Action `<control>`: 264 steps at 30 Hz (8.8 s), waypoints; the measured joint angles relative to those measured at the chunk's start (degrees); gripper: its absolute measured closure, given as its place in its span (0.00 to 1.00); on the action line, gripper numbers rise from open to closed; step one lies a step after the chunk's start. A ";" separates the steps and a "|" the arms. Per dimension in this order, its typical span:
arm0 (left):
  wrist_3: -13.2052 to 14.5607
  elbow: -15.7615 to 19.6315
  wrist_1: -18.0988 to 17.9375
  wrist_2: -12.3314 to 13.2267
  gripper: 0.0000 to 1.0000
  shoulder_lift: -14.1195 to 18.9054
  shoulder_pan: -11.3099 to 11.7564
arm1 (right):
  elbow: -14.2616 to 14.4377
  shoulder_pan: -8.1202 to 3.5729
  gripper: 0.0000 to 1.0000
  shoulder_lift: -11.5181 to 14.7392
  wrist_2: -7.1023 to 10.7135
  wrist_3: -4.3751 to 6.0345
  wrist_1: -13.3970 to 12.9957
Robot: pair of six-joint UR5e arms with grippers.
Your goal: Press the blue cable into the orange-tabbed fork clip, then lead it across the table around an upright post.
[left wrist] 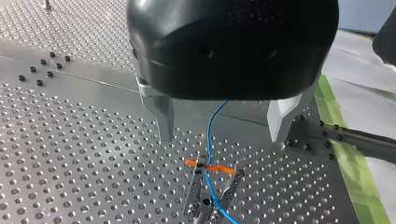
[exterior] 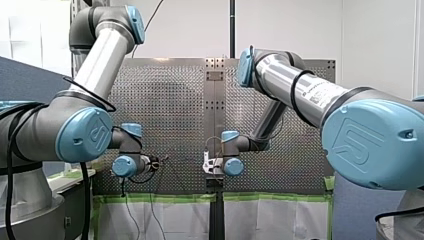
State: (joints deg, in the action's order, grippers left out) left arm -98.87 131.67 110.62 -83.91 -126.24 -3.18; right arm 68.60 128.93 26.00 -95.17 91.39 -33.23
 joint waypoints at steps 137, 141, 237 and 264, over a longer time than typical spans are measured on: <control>1.99 -22.55 15.23 -17.03 0.00 -6.67 -12.65 | 0.02 -0.36 1.00 -0.23 0.51 -0.59 1.32; 2.05 -24.23 16.08 -17.07 0.00 -8.60 -12.37 | 0.01 -0.37 1.00 -0.22 0.51 -0.70 1.38; 4.64 -30.28 28.27 -25.23 1.00 -8.97 -16.77 | 0.61 -0.73 1.00 0.66 -2.43 -3.65 5.90; 3.85 -30.26 36.91 -28.28 1.00 3.86 -22.68 | 9.48 -1.84 1.00 12.68 -3.85 -0.61 6.67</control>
State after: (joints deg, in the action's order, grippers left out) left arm -95.02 101.41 147.52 -112.18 -122.37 -25.86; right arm 78.08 127.09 38.68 -99.03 90.78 -26.56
